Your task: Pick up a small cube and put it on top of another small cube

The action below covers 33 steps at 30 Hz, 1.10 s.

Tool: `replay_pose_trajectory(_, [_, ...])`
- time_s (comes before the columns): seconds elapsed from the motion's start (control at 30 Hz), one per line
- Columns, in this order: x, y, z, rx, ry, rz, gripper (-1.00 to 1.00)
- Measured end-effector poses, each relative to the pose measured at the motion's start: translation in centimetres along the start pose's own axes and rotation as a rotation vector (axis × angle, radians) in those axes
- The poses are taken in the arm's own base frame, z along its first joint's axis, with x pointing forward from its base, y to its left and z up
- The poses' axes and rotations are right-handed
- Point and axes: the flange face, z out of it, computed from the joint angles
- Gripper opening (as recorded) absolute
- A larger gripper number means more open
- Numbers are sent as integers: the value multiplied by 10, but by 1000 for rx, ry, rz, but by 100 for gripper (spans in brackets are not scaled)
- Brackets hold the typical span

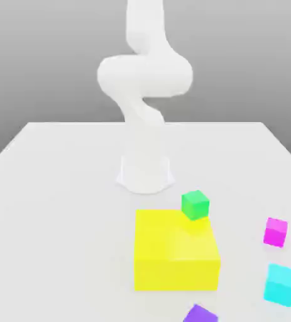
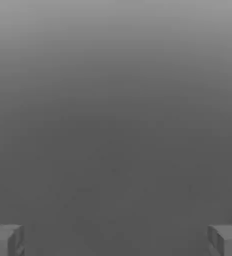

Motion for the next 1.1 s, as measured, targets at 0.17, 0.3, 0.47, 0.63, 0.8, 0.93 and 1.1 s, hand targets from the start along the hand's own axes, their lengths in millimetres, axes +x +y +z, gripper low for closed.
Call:
replay_pose_trajectory(0.17, [-34, -26, 95, -45, -140, -183, 0])
replay_pose_trajectory(0.3, [-75, -39, 164, -74, -248, -329, 0])
replay_pose_trajectory(0.47, [-142, -46, 243, -103, -383, -516, 0])
replay_pose_trajectory(0.63, [-228, -44, 309, -120, -522, -720, 0])
replay_pose_trajectory(0.8, [-309, -19, 366, -143, -655, -900, 0])
replay_pose_trajectory(0.93, [-370, 8, 403, -153, -742, -1021, 0])
replay_pose_trajectory(1.1, [-400, 33, 441, -153, -753, -1035, -100])
